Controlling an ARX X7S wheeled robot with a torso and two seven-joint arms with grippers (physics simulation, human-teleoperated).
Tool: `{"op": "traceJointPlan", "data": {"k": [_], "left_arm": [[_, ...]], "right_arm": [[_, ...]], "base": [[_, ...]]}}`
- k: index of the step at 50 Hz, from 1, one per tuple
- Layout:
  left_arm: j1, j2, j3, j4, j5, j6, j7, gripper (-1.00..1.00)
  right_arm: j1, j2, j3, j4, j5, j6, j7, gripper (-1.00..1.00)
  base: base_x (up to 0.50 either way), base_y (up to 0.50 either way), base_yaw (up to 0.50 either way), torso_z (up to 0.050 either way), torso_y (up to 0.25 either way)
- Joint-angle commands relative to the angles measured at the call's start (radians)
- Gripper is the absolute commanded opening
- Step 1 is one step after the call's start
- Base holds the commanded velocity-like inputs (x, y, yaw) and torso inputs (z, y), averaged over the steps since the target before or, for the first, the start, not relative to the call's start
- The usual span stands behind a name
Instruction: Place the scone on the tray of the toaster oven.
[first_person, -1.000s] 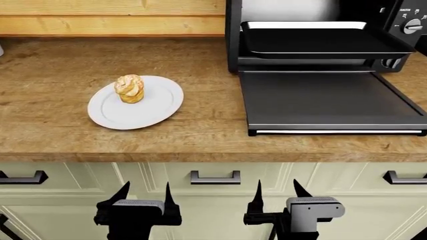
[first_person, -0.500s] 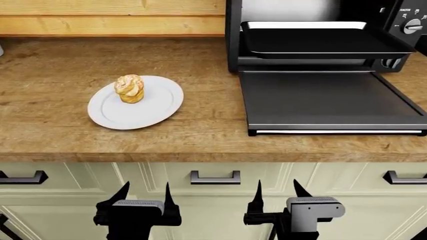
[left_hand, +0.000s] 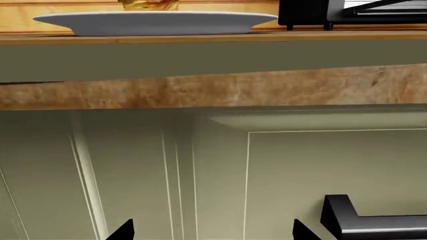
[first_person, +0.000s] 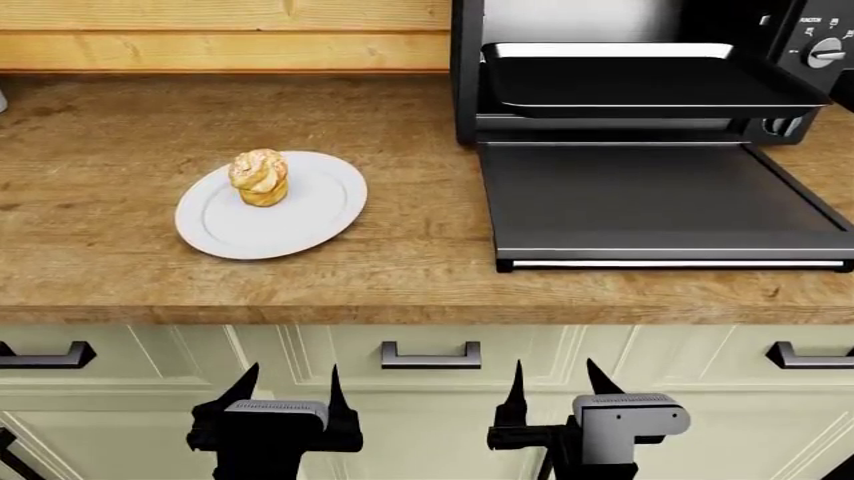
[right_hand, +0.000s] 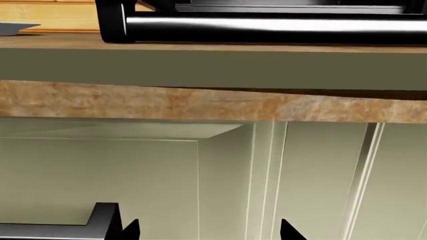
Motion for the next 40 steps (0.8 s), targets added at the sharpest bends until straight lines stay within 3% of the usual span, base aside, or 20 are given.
{"op": "traceJointPlan", "data": {"k": [1,40], "left_arm": [[-0.002,-0.003,0.005,-0.001,-0.002,0.001,-0.004,1.00],[-0.009,-0.012,0.018,-0.002,-0.012,0.004,-0.015,1.00]], "right_arm": [[0.000,0.004,-0.005,0.002,0.003,-0.005,0.002,1.00],[-0.003,0.017,-0.025,-0.015,0.019,-0.007,0.006,1.00]], "base": [[0.01,0.00,0.00,0.000,0.000],[0.05,0.00,0.00,0.000,0.000]]}}
